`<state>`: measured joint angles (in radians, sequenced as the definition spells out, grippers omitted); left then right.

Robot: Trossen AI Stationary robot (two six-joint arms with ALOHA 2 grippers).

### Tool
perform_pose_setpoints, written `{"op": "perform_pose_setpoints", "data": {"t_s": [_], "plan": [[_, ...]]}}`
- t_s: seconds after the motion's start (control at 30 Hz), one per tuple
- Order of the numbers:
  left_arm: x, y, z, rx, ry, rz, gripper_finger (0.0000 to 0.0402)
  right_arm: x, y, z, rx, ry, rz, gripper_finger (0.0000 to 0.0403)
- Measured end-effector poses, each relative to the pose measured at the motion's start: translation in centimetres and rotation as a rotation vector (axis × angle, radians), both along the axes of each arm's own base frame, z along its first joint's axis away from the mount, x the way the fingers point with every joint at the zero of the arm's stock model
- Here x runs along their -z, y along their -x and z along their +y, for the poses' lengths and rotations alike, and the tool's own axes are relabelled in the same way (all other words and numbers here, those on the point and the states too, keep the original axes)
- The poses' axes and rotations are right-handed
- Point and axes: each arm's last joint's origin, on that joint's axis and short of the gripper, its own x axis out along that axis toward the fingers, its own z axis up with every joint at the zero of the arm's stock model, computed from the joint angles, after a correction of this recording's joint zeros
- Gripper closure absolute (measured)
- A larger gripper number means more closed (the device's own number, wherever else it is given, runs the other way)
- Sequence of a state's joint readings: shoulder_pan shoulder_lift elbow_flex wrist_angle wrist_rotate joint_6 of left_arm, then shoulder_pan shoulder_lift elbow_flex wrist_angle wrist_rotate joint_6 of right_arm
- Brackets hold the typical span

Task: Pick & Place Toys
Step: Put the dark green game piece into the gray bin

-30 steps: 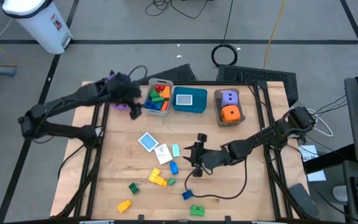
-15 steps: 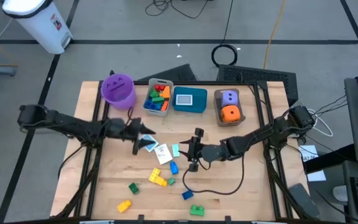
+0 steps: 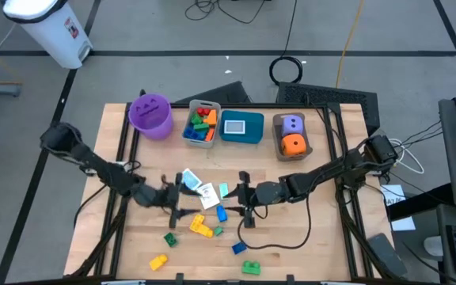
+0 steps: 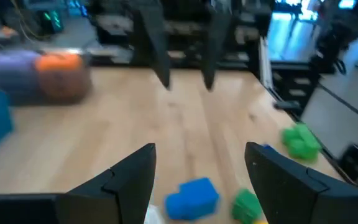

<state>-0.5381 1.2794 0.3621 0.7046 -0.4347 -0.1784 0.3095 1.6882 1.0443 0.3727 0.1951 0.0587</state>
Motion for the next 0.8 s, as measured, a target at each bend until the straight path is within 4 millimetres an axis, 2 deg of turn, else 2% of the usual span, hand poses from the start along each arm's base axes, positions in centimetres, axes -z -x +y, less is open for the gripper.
{"op": "perform_pose_setpoints", "data": {"t_s": [0.23, 0.33, 0.53, 0.67, 0.8], "plan": [[2.8, -1.1, -4.0, 0.02, 0.016, 0.121, 0.0149, 2.2, -0.4, 1.0, -0.066, 0.011, 0.06, 0.0243], [3.2, -1.7, -5.0, 0.016, -0.032, 0.127, 0.0149, 3.0, -0.3, 1.9, -0.112, 0.024, 0.084, 0.0243], [2.7, -2.9, -5.1, 0.006, -0.163, 0.093, 0.0149, 4.2, -0.3, 4.9, -0.187, 0.058, 0.103, 0.0243], [2.4, -3.1, -4.6, -0.009, -0.158, 0.084, 0.0149, 5.6, -0.6, 6.7, -0.171, 0.12, 0.119, 0.0243], [2.5, -3.2, -4.5, 0.004, -0.098, 0.1, 0.0149, 7.7, -1.0, 7.4, -0.207, 0.195, 0.162, 0.0243]]}}
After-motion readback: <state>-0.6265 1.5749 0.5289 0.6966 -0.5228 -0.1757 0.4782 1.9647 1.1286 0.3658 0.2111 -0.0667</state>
